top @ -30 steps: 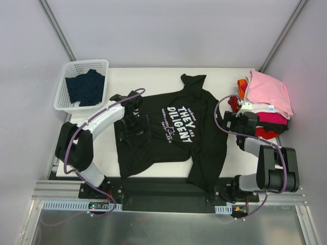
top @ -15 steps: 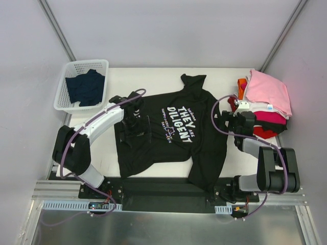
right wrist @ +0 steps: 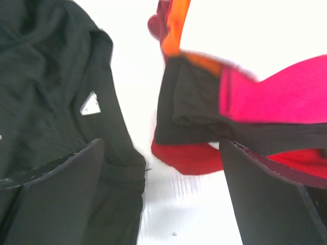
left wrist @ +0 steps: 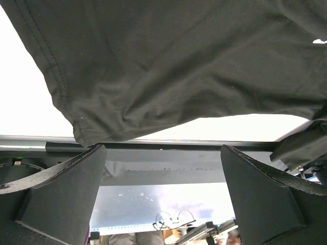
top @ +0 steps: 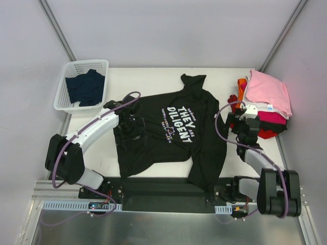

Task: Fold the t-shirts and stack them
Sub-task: Flatten out the tshirt

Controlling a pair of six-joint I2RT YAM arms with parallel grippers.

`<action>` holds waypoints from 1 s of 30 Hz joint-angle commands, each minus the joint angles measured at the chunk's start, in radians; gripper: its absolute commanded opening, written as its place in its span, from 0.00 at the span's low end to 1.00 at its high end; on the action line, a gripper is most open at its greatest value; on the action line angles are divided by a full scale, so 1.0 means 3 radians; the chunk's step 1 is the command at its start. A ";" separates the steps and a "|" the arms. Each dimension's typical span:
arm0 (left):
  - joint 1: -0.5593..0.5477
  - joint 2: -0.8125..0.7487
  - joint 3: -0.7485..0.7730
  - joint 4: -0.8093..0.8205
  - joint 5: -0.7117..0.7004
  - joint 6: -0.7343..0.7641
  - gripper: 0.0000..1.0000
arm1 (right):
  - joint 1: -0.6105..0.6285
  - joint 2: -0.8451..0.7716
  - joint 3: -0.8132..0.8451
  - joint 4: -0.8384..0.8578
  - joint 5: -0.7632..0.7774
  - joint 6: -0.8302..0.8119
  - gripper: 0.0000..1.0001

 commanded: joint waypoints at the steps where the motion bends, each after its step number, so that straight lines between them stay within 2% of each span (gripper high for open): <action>1: -0.0018 -0.0088 0.0022 -0.0063 -0.0086 -0.0080 0.96 | -0.0017 -0.0618 0.0322 -0.0703 0.0110 0.0087 1.00; 4: -0.0018 -0.0006 0.0011 -0.0047 -0.0071 -0.0116 0.96 | -0.0027 -0.0788 0.0247 -0.0782 0.0207 0.0046 1.00; 7: -0.0018 0.0040 0.0037 -0.0032 -0.0030 -0.0100 0.95 | -0.0149 -0.0666 -0.0003 -0.0363 0.0024 0.0112 1.00; 12: -0.0018 -0.0138 -0.0095 -0.0047 -0.0035 -0.0070 0.95 | -0.0155 0.0101 -0.0071 0.0500 -0.0084 0.0184 1.00; 13: -0.0018 -0.0219 -0.0131 -0.0052 -0.0035 -0.0049 0.96 | -0.0150 0.0127 0.0000 0.0386 -0.0094 0.0108 1.00; 16: -0.0018 -0.0332 -0.0254 -0.0078 -0.0045 -0.0039 0.96 | -0.0119 0.0393 0.0027 0.0680 -0.0339 -0.0040 1.00; 17: -0.0018 -0.0348 -0.0285 -0.0068 -0.0045 -0.0044 0.97 | -0.0033 0.0393 0.0032 0.0701 -0.0274 -0.0117 1.00; 19: -0.0018 -0.0318 -0.0316 -0.0068 -0.0015 -0.0034 0.97 | 0.0177 0.0643 -0.0320 0.1479 0.0088 -0.0199 1.00; 20: -0.0018 -0.0282 -0.0306 -0.0068 -0.0005 -0.0024 0.97 | 0.0193 0.0573 -0.0270 0.1160 0.0160 -0.0159 1.00; 22: -0.0023 -0.0144 -0.0229 -0.0058 0.0021 0.0032 0.97 | 0.0203 0.0592 -0.0254 0.1349 0.0243 -0.0179 1.00; 23: -0.0023 -0.0098 -0.0193 -0.0052 0.0026 0.0053 0.97 | 0.0208 0.0552 -0.0234 0.1174 0.0258 -0.0174 1.00; 30: -0.0049 0.0265 0.0236 -0.0052 0.0062 0.0140 0.96 | 0.0254 0.0541 -0.0234 0.1208 0.0294 -0.0215 1.00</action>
